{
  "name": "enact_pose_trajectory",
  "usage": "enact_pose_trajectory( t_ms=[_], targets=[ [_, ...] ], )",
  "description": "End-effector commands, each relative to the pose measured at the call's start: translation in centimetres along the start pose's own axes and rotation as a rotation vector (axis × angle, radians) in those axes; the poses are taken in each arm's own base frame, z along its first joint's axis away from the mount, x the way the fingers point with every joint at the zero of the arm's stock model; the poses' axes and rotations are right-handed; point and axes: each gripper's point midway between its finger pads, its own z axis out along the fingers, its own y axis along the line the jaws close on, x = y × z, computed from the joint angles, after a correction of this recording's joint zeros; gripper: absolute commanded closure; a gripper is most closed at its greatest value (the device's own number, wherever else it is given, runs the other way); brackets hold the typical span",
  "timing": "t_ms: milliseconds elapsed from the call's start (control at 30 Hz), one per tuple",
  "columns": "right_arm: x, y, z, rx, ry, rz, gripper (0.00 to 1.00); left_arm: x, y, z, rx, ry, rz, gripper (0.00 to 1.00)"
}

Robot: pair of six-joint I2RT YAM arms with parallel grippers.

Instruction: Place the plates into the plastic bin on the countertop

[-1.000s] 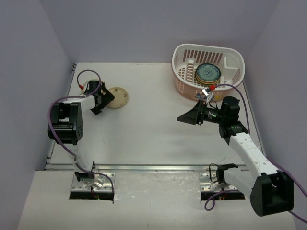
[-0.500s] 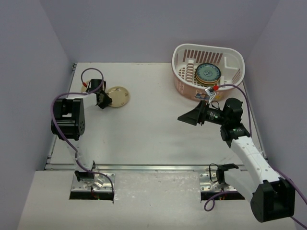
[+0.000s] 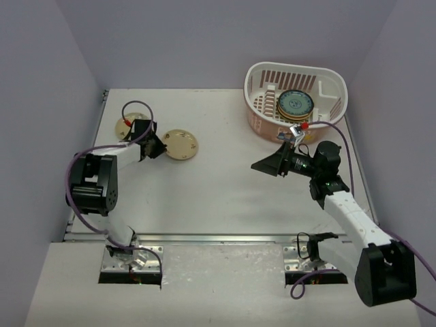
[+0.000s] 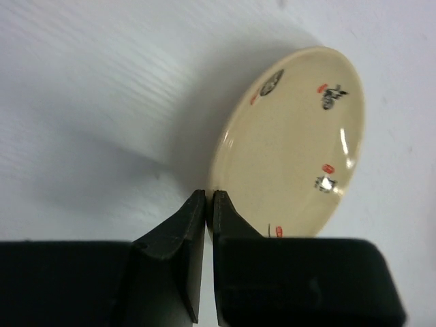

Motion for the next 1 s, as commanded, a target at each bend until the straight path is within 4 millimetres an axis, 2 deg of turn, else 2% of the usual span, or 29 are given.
enact_pose_trajectory(
  t_ms=[0, 67, 167, 200, 233, 300, 467, 567, 733, 967],
  targets=[
    [-0.2, 0.9, 0.6, -0.113, 0.016, 0.011, 0.01, 1.8, -6.8, -5.7, 0.256, -0.026, 0.099, 1.00],
    [0.0, -0.1, 1.3, -0.079, 0.041, 0.026, 0.01, 2.1, -8.7, -8.2, 0.356, -0.053, 0.108, 1.00],
    [-0.5, -1.3, 2.4, 0.004, 0.039, -0.015, 0.01, 3.6, -10.1, -10.8, 0.475, -0.021, 0.098, 1.00],
    [0.1, -2.2, 2.9, 0.048, 0.067, -0.029, 0.01, 3.9, -10.9, -12.1, 0.527, -0.011, 0.104, 1.00],
    [-0.4, -2.6, 3.5, 0.084, 0.066, -0.044, 0.01, 4.3, -11.4, -12.7, 0.556, 0.000, 0.103, 1.00],
    [0.2, -4.0, 4.1, 0.146, 0.094, -0.037, 0.01, 5.3, -12.0, -14.2, 0.609, 0.022, 0.122, 1.00],
    [1.6, -4.9, 5.2, 0.170, 0.134, -0.037, 0.01, 8.5, -13.1, -17.4, 0.707, 0.072, 0.168, 1.00],
    [1.7, -5.0, 5.3, 0.175, 0.140, -0.039, 0.01, 10.0, -13.1, -18.5, 0.734, 0.091, 0.192, 1.00],
    [1.8, -5.3, 5.3, 0.196, 0.149, -0.051, 0.01, 11.8, -13.1, -18.8, 0.752, 0.132, 0.230, 1.00],
    [2.3, -6.2, 4.7, 0.244, 0.158, -0.073, 0.01, 13.2, -13.4, -20.0, 0.790, 0.146, 0.280, 1.00]
  ],
)
